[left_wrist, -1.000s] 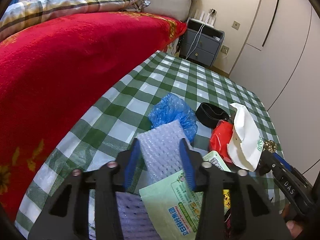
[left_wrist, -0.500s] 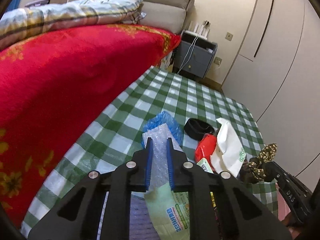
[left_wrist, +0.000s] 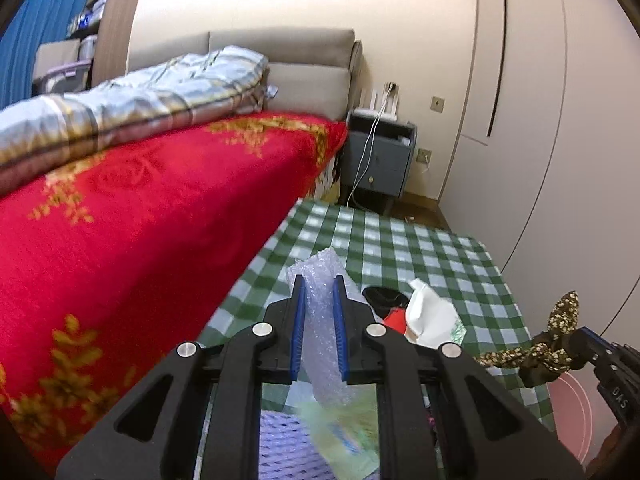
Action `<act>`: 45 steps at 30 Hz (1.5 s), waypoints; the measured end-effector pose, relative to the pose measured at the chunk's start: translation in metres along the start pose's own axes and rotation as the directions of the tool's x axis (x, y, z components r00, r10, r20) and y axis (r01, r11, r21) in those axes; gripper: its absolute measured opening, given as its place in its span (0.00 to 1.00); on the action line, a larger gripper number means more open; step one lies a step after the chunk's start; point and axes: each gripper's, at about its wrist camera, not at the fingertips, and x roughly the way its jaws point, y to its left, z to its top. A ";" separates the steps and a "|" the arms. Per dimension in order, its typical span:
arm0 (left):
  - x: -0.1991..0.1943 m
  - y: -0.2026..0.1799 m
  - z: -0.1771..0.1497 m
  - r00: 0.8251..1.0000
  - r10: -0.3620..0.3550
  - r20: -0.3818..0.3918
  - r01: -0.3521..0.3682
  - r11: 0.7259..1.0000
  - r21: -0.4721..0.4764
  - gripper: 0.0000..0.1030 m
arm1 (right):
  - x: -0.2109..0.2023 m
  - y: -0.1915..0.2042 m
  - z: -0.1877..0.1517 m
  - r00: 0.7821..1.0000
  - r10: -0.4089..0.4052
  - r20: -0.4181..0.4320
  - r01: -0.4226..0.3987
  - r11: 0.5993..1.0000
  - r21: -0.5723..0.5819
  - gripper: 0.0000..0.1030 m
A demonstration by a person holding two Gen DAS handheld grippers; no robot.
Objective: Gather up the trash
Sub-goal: 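Carry both items over the pink bucket and open both tools to drop them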
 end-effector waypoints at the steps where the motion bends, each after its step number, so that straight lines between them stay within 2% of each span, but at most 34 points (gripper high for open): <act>1: -0.004 -0.001 0.002 1.000 -0.003 0.009 0.003 1.000 0.008 0.13 | -0.005 -0.002 0.000 1.000 -0.002 0.004 0.002 1.000 -0.001 0.04; 4: -0.015 -0.008 0.006 0.999 -0.028 0.024 0.027 0.999 0.035 0.13 | -0.025 -0.006 -0.001 1.000 -0.017 0.014 0.017 1.000 -0.002 0.04; 11: -0.037 -0.030 0.002 0.993 -0.121 0.007 0.120 0.989 0.086 0.13 | -0.060 -0.012 -0.008 0.998 -0.050 0.032 0.050 0.999 -0.007 0.04; 15: -0.048 -0.044 -0.004 0.984 -0.179 -0.016 0.180 0.977 0.117 0.13 | -0.077 -0.019 -0.011 0.997 -0.068 0.043 0.068 0.998 0.007 0.04; 23: -0.060 -0.063 -0.015 0.969 -0.245 -0.042 0.249 0.956 0.157 0.13 | -0.105 -0.032 -0.014 0.992 -0.120 0.049 0.119 0.992 0.039 0.04; 45: -0.062 -0.109 -0.040 0.934 -0.344 -0.095 0.357 0.912 0.203 0.13 | -0.115 -0.056 -0.026 0.974 -0.221 0.052 0.216 0.973 0.085 0.04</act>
